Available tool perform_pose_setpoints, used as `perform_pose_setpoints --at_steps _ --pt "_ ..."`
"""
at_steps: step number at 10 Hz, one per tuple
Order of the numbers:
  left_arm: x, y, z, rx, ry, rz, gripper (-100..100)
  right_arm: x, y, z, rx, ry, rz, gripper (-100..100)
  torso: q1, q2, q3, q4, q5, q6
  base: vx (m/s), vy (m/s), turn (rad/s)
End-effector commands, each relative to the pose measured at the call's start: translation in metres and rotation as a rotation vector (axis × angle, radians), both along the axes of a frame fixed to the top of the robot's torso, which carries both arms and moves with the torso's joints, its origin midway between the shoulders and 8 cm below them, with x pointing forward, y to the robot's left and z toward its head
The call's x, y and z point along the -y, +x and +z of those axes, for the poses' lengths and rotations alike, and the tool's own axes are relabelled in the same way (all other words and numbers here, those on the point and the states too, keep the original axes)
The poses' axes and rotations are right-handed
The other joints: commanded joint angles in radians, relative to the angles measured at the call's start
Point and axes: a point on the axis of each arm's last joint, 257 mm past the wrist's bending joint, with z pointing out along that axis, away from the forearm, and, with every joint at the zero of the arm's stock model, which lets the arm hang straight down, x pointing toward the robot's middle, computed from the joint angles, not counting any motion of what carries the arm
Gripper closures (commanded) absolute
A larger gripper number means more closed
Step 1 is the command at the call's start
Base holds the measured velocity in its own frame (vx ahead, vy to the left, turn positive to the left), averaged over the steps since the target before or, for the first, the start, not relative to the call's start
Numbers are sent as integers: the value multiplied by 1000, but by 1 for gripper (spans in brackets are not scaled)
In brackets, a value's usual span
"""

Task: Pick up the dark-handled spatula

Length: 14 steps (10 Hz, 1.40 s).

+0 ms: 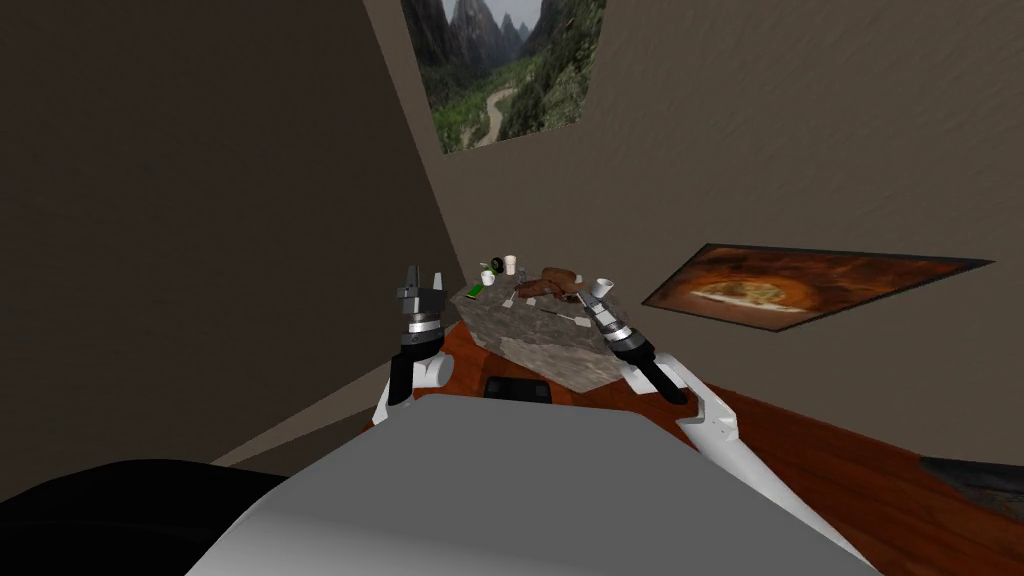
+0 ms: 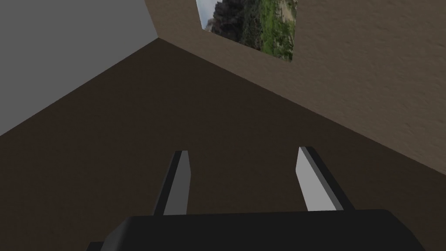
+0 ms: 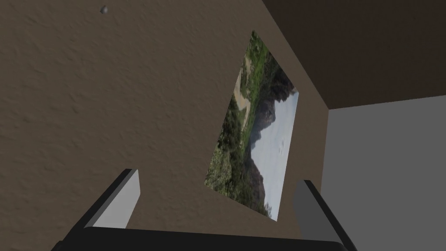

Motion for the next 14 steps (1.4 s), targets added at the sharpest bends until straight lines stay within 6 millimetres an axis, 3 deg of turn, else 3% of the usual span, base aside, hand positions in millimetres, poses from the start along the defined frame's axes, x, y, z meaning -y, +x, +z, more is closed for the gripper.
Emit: perform_pose_setpoints --at_steps 1,8,11,12,13,14 --pt "0 0 0 0 0 0 0 1 5 -10 -7 -70 14 -100 0 0 0 0 0 0 -12 44 276" --pt "0 0 0 0 0 0 0 10 13 -48 -41 -330 68 -100 0 -1 0 0 0 0 -1 39 164" --pt "0 0 0 0 0 0 0 23 16 -76 -70 -469 90 -100 -1 0 0 0 0 1 4 34 203" --pt "0 0 0 0 0 0 0 26 16 -76 -72 -491 95 -100 0 -1 -1 0 0 0 14 27 106" --pt "0 0 0 0 0 0 0 33 17 -91 -89 -553 104 -100 -1 -1 -1 0 0 1 12 36 214" --pt "0 0 0 0 0 0 0 36 16 -91 -90 -572 107 -100 0 -1 -1 0 0 0 8 22 100"
